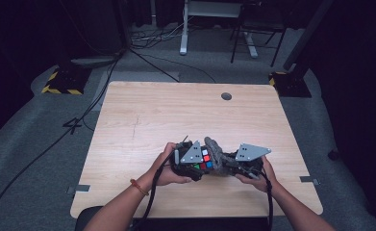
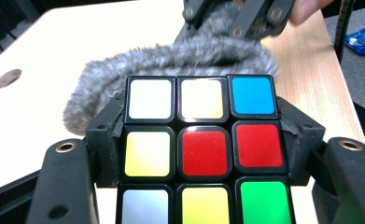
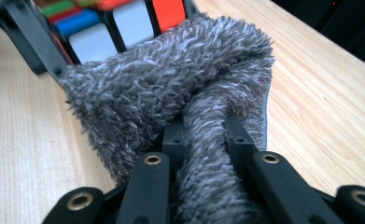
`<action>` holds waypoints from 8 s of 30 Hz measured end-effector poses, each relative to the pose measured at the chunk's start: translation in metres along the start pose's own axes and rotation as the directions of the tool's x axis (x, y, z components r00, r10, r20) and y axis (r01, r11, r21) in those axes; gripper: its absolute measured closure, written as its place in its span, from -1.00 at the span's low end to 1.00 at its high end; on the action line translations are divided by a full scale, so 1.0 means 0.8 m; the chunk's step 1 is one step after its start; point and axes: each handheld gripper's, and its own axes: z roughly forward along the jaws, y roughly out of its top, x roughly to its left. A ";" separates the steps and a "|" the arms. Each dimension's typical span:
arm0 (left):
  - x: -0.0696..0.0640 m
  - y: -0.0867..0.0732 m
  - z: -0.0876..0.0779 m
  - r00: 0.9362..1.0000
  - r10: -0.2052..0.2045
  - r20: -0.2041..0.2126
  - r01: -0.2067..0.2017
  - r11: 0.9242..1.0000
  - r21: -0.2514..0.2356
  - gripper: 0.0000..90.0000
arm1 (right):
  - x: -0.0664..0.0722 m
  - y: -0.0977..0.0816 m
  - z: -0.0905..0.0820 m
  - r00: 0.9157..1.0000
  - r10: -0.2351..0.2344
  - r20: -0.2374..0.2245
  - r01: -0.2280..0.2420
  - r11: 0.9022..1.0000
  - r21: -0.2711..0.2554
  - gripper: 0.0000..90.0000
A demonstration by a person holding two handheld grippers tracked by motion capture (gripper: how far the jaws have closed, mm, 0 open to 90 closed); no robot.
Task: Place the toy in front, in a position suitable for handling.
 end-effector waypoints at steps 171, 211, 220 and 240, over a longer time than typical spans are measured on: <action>-0.002 0.002 -0.001 0.999 0.040 0.020 -0.039 0.999 -0.027 -0.26 | 0.000 0.002 -0.006 0.996 0.044 -0.083 -0.046 0.999 -0.020 0.68; 0.001 0.003 -0.009 1.000 0.020 0.015 -0.019 0.997 -0.076 -0.27 | -0.010 -0.015 0.007 0.978 0.125 -0.165 -0.130 0.991 -0.020 0.67; 0.004 0.000 -0.011 1.000 0.021 0.008 -0.021 0.998 -0.064 -0.28 | -0.015 -0.015 -0.002 0.973 0.146 -0.181 -0.162 0.984 -0.078 0.68; -0.007 -0.002 0.011 0.996 0.079 -0.046 -0.075 0.995 0.073 -0.26 | -0.011 -0.006 -0.008 0.985 0.103 -0.139 -0.113 0.991 -0.067 0.68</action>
